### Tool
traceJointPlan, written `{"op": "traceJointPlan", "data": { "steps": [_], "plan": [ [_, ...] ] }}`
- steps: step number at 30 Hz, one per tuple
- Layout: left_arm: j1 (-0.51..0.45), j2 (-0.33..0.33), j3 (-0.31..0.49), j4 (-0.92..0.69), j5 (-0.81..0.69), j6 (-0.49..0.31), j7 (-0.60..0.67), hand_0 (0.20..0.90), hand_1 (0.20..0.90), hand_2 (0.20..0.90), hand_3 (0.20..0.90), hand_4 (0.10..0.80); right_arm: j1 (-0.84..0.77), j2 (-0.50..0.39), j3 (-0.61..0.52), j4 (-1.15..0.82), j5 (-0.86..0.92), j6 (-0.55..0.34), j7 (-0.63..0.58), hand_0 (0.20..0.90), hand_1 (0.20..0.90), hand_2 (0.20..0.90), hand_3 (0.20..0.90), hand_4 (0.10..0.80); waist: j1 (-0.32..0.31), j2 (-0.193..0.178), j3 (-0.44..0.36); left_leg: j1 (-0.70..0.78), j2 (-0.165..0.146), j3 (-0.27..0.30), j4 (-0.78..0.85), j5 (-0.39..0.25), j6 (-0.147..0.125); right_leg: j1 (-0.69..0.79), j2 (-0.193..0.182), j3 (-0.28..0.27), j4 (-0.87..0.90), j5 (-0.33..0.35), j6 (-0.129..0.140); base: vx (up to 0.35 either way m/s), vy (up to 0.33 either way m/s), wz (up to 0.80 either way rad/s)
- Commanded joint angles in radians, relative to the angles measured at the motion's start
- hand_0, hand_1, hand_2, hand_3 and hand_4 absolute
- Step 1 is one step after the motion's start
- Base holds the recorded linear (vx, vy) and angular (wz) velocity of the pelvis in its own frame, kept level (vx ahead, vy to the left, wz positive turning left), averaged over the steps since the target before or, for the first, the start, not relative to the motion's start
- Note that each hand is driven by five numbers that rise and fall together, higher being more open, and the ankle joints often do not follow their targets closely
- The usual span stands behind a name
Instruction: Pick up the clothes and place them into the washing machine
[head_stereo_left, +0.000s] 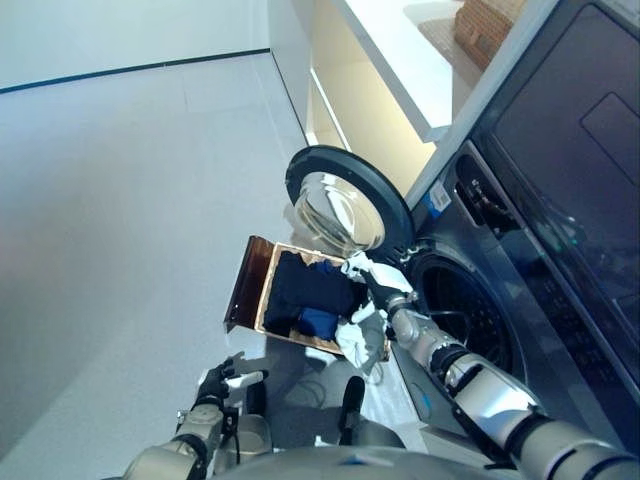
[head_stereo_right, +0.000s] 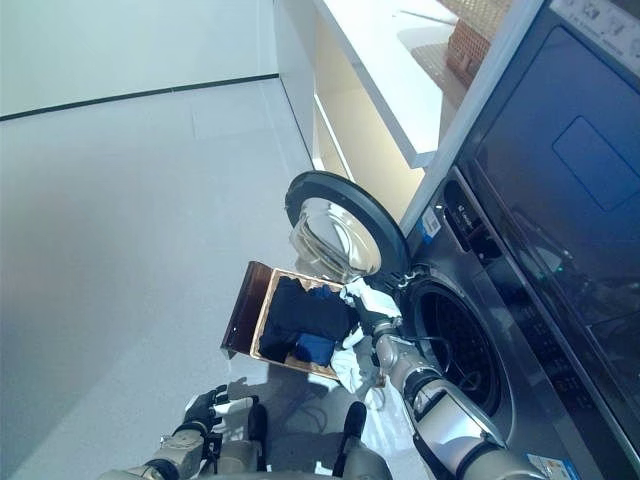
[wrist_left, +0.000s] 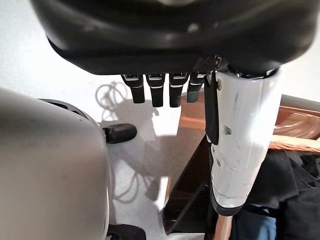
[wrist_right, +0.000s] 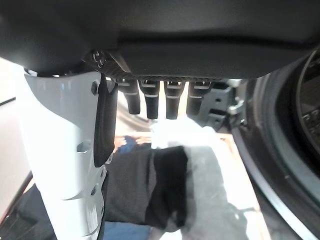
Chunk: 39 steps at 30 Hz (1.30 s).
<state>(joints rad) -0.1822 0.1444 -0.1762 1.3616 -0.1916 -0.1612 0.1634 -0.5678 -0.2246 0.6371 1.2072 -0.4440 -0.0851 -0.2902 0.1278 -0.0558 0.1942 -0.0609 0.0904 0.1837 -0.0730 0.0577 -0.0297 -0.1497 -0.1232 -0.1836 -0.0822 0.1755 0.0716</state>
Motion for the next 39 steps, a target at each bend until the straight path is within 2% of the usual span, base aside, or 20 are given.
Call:
{"op": "traceJointPlan", "data": {
  "steps": [1,10,17,21,32,39],
  "plan": [
    [-0.024,-0.009,-0.055,0.025,0.005,-0.028,0.032,0.9,0.9,0.9,0.9,0.8,-0.16,-0.009,0.028,-0.02,0.008,-0.013,-0.07,0.9,0.9,0.9,0.9,0.8,0.032,0.009,0.0,-0.044,0.014,-0.037,-0.014,0.01,-0.055,0.046,-0.042,0.025,0.062,-0.042,0.068,0.008,0.02,0.03],
    [-0.033,-0.007,-0.048,0.015,-0.035,-0.049,0.053,0.9,0.9,0.9,0.9,0.8,-0.189,0.008,0.056,-0.006,-0.011,-0.009,-0.072,0.9,0.9,0.9,0.9,0.8,0.048,0.01,0.026,-0.088,0.006,-0.055,-0.014,0.025,-0.053,0.016,-0.05,0.019,0.066,-0.033,0.073,-0.007,0.003,0.03],
    [-0.023,-0.006,-0.058,-0.017,-0.112,-0.077,0.05,0.9,0.9,0.9,0.9,0.8,-0.256,-0.019,0.034,0.051,0.019,0.0,-0.087,0.9,0.9,0.9,0.9,0.8,0.074,0.025,0.068,-0.143,-0.001,-0.081,-0.014,0.044,-0.048,-0.027,-0.056,0.005,0.083,-0.032,0.072,-0.022,0.016,0.13],
    [-0.01,-0.016,-0.069,-0.034,-0.164,-0.09,0.048,0.9,0.9,0.9,0.9,0.8,-0.32,-0.062,0.027,0.071,0.022,0.006,-0.109,0.9,0.9,0.9,0.9,0.8,0.094,0.055,0.12,-0.193,-0.017,-0.115,-0.014,0.063,-0.044,-0.074,-0.066,-0.01,0.125,-0.04,0.07,-0.06,0.043,0.15],
    [-0.043,-0.028,-0.074,-0.072,-0.227,-0.117,0.07,0.9,0.9,0.9,0.9,0.8,-0.358,-0.057,0.02,0.092,0.032,0.016,-0.129,0.9,0.9,0.9,0.9,0.8,0.108,0.063,0.177,-0.246,-0.044,-0.148,-0.014,0.073,-0.032,-0.107,-0.083,-0.029,0.136,-0.034,0.076,-0.028,0.027,0.12],
    [-0.054,-0.02,-0.088,-0.124,-0.282,-0.137,0.066,0.9,0.9,0.9,0.9,0.8,-0.406,-0.085,0.015,0.125,0.048,0.024,-0.141,0.9,0.9,0.9,0.9,0.8,0.125,0.067,0.214,-0.301,-0.057,-0.17,-0.014,0.088,-0.028,-0.15,-0.086,-0.04,0.14,-0.018,0.08,-0.046,0.022,0.09]
  ]
}}
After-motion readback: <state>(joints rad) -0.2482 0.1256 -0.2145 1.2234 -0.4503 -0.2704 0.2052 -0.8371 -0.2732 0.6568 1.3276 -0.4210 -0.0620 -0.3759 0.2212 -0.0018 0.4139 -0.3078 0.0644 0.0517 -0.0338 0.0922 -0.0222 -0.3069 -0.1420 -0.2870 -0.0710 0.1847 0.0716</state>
